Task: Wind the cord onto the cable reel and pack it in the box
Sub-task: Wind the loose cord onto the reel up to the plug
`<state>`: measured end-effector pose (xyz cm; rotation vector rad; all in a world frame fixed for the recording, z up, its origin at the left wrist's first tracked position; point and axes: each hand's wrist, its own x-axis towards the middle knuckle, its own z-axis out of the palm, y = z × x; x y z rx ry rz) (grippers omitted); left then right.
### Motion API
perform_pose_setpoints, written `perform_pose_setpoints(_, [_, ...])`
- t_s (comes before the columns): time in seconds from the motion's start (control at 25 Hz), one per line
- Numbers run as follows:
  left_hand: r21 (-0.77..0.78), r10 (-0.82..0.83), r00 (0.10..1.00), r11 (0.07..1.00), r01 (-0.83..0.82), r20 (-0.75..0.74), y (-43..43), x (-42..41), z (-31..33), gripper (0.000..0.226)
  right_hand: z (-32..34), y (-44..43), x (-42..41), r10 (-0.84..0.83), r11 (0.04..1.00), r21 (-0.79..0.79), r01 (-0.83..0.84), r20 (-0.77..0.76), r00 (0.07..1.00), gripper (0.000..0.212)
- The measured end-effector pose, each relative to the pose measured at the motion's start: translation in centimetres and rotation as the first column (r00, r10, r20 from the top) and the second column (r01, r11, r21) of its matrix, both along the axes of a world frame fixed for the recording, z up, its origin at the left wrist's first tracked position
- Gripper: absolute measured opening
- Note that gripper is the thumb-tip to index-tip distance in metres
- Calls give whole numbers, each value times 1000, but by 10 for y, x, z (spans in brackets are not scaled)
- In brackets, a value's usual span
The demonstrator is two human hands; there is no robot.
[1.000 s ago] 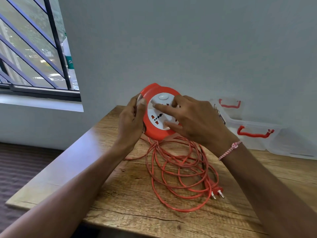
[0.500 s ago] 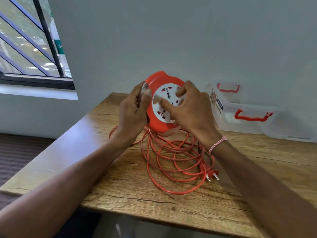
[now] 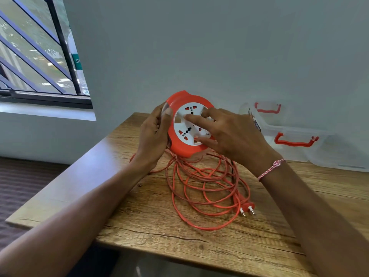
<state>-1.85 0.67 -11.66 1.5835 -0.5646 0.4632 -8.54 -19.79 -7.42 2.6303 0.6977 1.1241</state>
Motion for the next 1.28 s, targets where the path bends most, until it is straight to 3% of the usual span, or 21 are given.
perform_pose_setpoints(0.32, [24,2,999,1000,-3,51,-1,-2,-3,33,-2,-2,-1,9,995,-103,4,123,992,53])
perform_pose_setpoints(0.52, [18,47,994,999,-49,99,-2,-1,-2,36,-5,11,-2,-16,999,51,8,167,986,61])
perform_pose_setpoints(0.6, [33,68,988,997,-73,136,-4,-1,-3,37,-7,18,-4,-40,977,214,12,126,991,65])
perform_pose_setpoints(0.68, [49,101,984,993,-110,150,-7,-1,-6,45,-9,29,-7,-64,877,478,47,19,998,60])
perform_pose_setpoints(0.76, [72,143,976,985,-156,165,-8,-2,-7,53,-13,39,-5,-65,700,703,124,-109,992,55])
perform_pose_setpoints(0.84, [85,167,970,979,-184,174,-7,-2,-6,54,-15,43,-4,14,527,832,176,-216,976,53])
perform_pose_setpoints(0.88, [79,172,972,979,-187,163,-7,-2,-6,53,-13,43,-6,51,498,849,177,-233,971,52])
perform_pose_setpoints(0.92, [65,168,975,982,-179,143,-7,-2,-5,50,-9,40,-8,29,556,816,159,-209,977,51])
perform_pose_setpoints(1.04, [10,142,986,990,-143,92,-8,-5,0,43,3,20,-11,-77,847,529,46,38,996,44])
perform_pose_setpoints(1.16, [-12,144,988,990,-143,51,-5,-4,2,55,9,6,-11,27,952,302,-40,50,998,36])
perform_pose_setpoints(1.28, [16,164,985,986,-165,51,-1,-1,2,61,3,3,-8,-21,998,63,17,68,997,49])
